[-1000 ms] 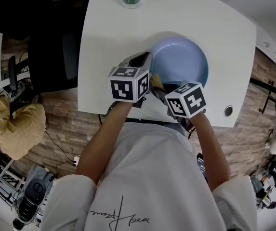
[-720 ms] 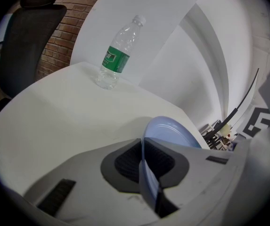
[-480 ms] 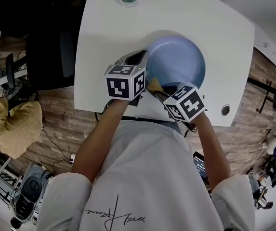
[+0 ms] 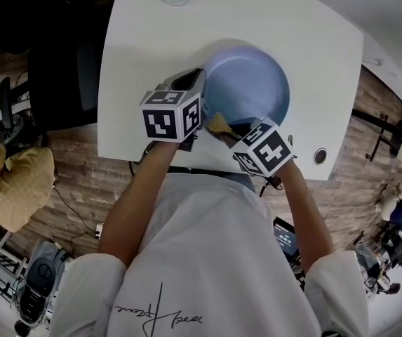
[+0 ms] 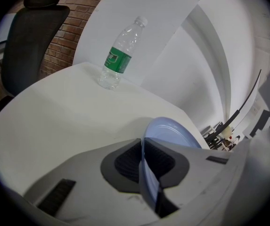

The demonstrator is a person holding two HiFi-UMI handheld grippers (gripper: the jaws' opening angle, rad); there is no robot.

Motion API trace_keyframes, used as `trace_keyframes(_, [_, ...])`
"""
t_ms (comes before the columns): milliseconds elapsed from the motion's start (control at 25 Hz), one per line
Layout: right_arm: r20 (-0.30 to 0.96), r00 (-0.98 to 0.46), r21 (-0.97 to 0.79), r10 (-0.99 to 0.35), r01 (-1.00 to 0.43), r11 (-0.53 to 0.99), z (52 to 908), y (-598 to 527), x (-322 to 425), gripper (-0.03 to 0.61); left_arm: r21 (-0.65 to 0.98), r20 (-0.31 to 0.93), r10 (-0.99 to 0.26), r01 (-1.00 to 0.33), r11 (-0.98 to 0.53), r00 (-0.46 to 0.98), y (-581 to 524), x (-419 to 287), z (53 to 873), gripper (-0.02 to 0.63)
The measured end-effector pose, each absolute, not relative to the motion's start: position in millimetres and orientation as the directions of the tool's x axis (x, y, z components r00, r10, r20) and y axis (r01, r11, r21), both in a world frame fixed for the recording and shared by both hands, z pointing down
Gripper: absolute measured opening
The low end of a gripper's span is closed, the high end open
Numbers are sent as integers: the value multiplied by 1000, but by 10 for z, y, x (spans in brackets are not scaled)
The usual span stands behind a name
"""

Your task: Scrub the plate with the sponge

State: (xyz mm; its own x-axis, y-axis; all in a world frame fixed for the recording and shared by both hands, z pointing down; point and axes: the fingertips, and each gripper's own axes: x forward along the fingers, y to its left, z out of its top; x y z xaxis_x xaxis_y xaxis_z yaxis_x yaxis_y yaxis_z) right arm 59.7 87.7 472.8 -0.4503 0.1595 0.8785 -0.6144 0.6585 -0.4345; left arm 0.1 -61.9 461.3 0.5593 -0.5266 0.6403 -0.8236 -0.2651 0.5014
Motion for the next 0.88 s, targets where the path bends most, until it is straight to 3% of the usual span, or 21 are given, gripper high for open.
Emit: trace_keyframes(880, [908,-357,-407,220,-627,664,4758,975,930,46,510,637,-531,-822,-255,559,-591,11,4624,29])
